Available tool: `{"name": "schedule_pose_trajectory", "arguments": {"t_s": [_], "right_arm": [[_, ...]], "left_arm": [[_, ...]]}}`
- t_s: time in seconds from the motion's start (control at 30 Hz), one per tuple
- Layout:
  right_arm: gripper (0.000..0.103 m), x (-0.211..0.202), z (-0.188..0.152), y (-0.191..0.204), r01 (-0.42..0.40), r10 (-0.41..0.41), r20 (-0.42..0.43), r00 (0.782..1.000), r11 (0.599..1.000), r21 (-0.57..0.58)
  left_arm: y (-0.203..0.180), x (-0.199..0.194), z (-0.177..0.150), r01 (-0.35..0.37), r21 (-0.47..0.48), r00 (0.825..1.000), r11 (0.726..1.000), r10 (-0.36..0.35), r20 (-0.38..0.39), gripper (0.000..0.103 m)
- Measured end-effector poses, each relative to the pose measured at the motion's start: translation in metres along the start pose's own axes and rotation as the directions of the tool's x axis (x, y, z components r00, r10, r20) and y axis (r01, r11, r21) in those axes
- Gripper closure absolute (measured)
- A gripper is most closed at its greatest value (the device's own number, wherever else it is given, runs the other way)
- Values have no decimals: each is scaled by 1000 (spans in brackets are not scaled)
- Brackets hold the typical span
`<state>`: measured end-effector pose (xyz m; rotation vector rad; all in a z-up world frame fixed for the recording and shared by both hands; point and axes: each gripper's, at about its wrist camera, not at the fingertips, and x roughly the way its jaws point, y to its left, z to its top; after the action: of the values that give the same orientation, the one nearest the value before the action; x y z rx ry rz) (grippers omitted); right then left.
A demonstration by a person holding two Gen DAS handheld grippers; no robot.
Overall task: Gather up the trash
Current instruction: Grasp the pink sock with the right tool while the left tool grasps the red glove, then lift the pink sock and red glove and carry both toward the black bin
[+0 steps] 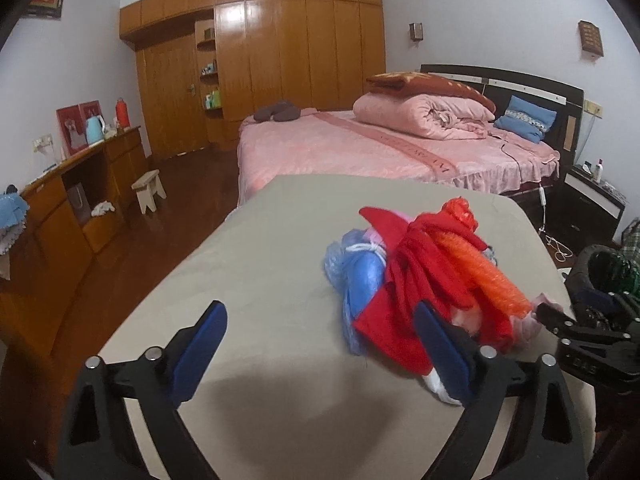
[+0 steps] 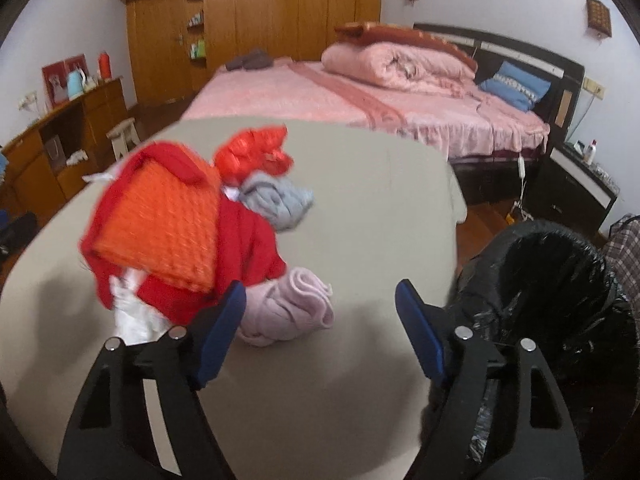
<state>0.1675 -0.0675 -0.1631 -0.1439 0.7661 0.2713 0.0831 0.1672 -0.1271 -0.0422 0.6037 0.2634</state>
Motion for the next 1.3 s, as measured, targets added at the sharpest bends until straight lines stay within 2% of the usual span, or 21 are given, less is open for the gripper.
{"name": "schedule_pose_trajectory", "arguments": {"t_s": [0.17, 0.2, 0.23, 0.3, 0.37, 0.43, 0.5, 0.57, 0.7, 0.9, 0.97, 1.0, 1.07, 1.3], "right_arm": [[36, 15, 0, 1, -40, 40, -39, 998, 999, 6], [44, 17, 1, 1, -67, 67, -41, 997, 998, 11], [58, 18, 2, 2, -108, 109, -48, 993, 994, 16], [75, 18, 2, 3, -182, 183, -62, 981, 983, 23], [81, 14, 1, 6, -190, 190, -63, 980, 982, 5], [92, 8, 3, 7, -198, 197, -56, 979, 980, -13], [95, 3, 6, 4, -208, 208, -46, 977, 978, 2], [95, 0, 10, 0, -211, 212, -38, 977, 977, 13], [96, -6, 15, -4, -197, 197, -17, 980, 980, 18], [95, -10, 20, -9, -202, 202, 6, 979, 979, 25], [95, -12, 21, -8, -200, 200, 10, 980, 980, 17], [95, -14, 21, -8, -200, 200, 13, 980, 980, 16], [95, -18, 22, -7, -204, 204, 19, 979, 979, 18], [95, -37, 27, -7, -220, 218, 55, 974, 975, 30]], "left_arm": [[-4, 9, -2, 25, -5, 1000, 1000, -25, -14, 17], [-5, 10, -2, 31, -3, 999, 999, -32, -15, 17], [-7, 11, -1, 41, 0, 999, 999, -41, -15, 18], [-11, 12, -2, 57, 5, 998, 998, -57, -12, 20], [-15, 12, 0, 75, 13, 997, 997, -75, -8, 23], [-20, 13, 1, 92, 20, 996, 996, -92, -3, 27], [-27, 14, 4, 107, 23, 994, 994, -107, -3, 30], [-32, 16, 7, 126, 26, 992, 992, -126, -3, 37], [-43, 19, 13, 162, 30, 987, 986, -162, 1, 44], [-54, 41, 15, 204, 35, 978, 978, -202, -52, 72], [-53, 44, 14, 222, 34, 974, 975, -220, -56, 91], [-52, 45, 13, 228, 31, 973, 973, -226, -53, 94], [-49, 42, 14, 229, 23, 973, 973, -228, -38, 99], [-37, 15, 28, 214, 15, 976, 977, -214, 37, 100]]}}
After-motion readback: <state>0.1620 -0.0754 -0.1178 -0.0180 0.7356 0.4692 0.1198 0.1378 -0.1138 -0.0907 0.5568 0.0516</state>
